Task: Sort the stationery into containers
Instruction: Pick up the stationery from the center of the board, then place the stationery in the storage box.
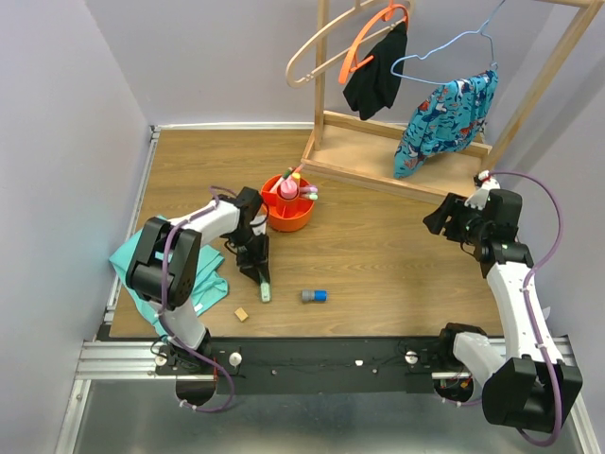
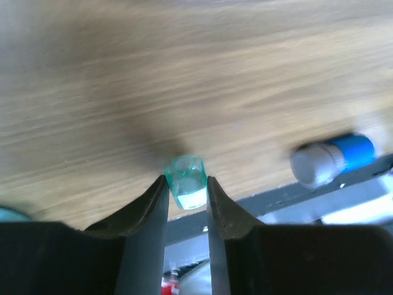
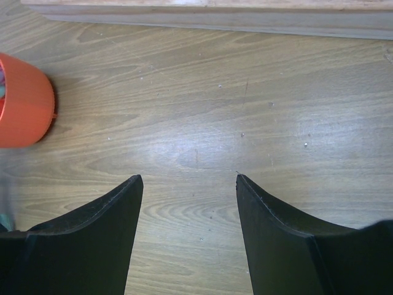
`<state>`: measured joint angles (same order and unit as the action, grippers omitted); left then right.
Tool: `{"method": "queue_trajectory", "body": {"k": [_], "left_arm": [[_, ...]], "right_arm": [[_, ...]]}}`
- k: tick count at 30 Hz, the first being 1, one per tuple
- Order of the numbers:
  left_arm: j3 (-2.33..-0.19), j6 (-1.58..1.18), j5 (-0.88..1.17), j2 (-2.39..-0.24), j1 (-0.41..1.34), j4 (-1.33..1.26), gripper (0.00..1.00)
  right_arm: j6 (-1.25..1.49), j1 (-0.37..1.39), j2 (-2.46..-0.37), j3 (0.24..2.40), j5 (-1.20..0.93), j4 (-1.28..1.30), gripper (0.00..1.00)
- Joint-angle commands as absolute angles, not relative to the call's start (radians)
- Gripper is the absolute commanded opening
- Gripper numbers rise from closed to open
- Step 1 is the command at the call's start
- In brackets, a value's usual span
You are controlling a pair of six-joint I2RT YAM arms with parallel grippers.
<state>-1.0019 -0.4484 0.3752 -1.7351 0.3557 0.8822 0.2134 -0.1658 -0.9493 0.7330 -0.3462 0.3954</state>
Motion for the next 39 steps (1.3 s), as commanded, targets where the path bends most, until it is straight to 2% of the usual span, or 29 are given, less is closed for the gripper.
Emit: {"method": "queue_trajectory", "body": {"k": [1, 6, 11, 17, 22, 30, 39], "left_arm": [[-1.127, -0.29, 0.402, -1.612, 0.36, 0.859, 0.11], [-1.213, -0.172, 0.426, -1.516, 0.357, 0.926, 0.11], [-1.212, -0.143, 0.439, -1.451, 0.344, 0.96, 0.11], [-1.253, -0.071, 0.319, -1.381, 0.331, 0.752, 0.09], [-1.385, -0.055, 0.275, -1.48, 0.273, 0.554, 0.08], [-1.408, -0.123, 0.264, -1.6, 0.255, 0.361, 0.08], [-1.402, -0.124, 0.258, -1.67, 0.253, 0.336, 0.08]], "right_arm": [[0.215, -0.173, -0.963, 0.759, -0.333, 0.385, 0.7], [0.224, -0.173, -0.988, 0.788, -0.337, 0.351, 0.7], [0.222, -0.173, -0.999, 0.801, -0.334, 0.35, 0.7], [0.224, -0.173, -0.996, 0.801, -0.327, 0.344, 0.7], [0.212, -0.173, -0.996, 0.801, -0.321, 0.351, 0.7], [0.204, -0.173, -1.011, 0.81, -0.313, 0.347, 0.7], [0.196, -0.173, -1.009, 0.804, -0.301, 0.356, 0.7]]}}
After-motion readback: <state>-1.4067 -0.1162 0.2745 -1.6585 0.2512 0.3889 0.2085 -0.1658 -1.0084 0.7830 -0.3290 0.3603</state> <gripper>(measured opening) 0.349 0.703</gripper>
